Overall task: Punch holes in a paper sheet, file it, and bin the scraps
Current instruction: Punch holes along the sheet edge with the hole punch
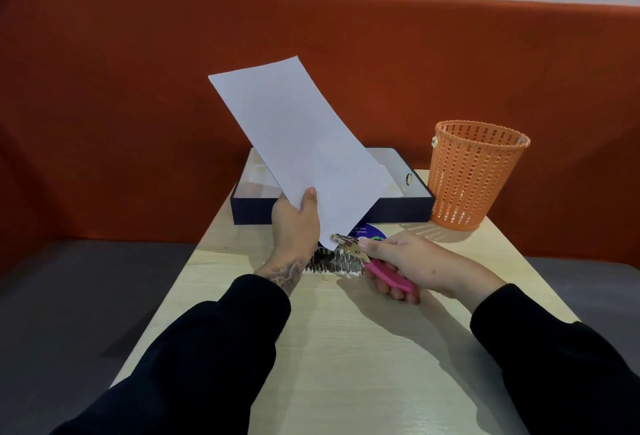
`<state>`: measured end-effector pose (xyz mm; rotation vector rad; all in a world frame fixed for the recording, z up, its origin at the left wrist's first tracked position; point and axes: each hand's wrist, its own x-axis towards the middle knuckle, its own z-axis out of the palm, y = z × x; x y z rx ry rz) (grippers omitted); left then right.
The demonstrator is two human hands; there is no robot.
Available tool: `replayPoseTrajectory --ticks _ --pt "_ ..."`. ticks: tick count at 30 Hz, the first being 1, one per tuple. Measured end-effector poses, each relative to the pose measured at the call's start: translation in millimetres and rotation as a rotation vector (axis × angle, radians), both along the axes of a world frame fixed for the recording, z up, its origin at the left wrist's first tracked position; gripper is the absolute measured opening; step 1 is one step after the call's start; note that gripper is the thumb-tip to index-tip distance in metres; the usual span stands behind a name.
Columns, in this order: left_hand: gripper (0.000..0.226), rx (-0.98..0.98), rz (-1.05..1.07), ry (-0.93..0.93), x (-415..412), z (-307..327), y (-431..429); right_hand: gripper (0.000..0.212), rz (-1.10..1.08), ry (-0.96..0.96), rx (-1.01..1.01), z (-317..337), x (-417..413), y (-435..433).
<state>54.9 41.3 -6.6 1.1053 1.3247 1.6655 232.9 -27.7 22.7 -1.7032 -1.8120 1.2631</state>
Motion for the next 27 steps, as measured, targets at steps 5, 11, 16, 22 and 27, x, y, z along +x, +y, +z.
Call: replayPoseTrajectory --ticks 5,11,16,22,27 --pt "0.024 0.009 -0.014 0.032 2.0 -3.5 0.2 0.059 -0.021 -0.010 -0.018 -0.7 0.0 0.8" --pt "0.025 -0.022 -0.028 0.043 2.2 -3.4 0.4 0.060 -0.020 -0.012 -0.031 -0.4 0.6 1.8" --pt "0.025 -0.021 -0.020 0.050 1.9 -3.5 -0.7 0.059 -0.030 -0.041 -0.022 -2.6 0.0 1.7" --pt "0.028 -0.019 -0.024 0.057 2.0 -1.9 -2.9 0.058 -0.034 -0.036 -0.038 -1.2 0.3 2.1" --pt "0.029 -0.015 -0.018 0.039 1.8 0.9 -4.3 0.064 -0.042 0.069 -0.081 -0.8 2.7 2.1"
